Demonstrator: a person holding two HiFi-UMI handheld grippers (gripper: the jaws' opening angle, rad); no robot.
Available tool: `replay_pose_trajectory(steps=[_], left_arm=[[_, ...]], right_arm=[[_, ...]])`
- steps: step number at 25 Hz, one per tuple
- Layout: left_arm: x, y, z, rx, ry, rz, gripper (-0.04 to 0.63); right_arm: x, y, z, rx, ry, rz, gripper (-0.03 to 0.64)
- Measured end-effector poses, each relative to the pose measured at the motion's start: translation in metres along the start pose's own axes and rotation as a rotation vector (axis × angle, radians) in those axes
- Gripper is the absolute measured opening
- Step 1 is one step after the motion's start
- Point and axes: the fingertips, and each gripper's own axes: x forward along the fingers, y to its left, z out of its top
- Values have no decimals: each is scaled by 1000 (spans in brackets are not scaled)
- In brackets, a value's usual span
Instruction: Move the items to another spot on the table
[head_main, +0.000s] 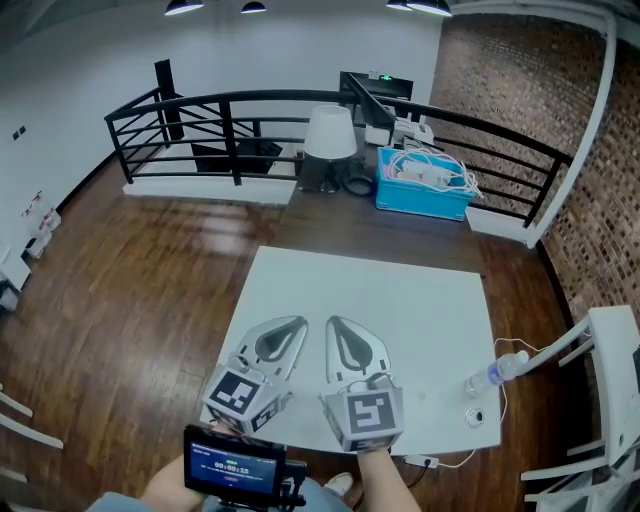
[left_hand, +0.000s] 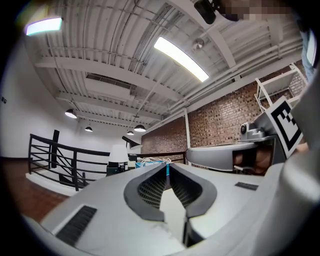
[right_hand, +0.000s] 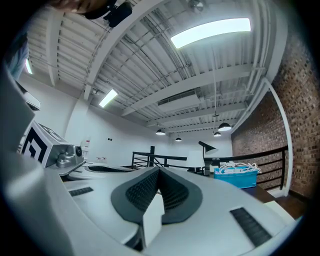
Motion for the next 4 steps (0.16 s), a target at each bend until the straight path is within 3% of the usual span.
replay_pose_trajectory(steps=[4], left_arm=[[1,-2,0,-1,4,-4,21]], right_arm=[[0,-1,-1,-1,4,-4,3]])
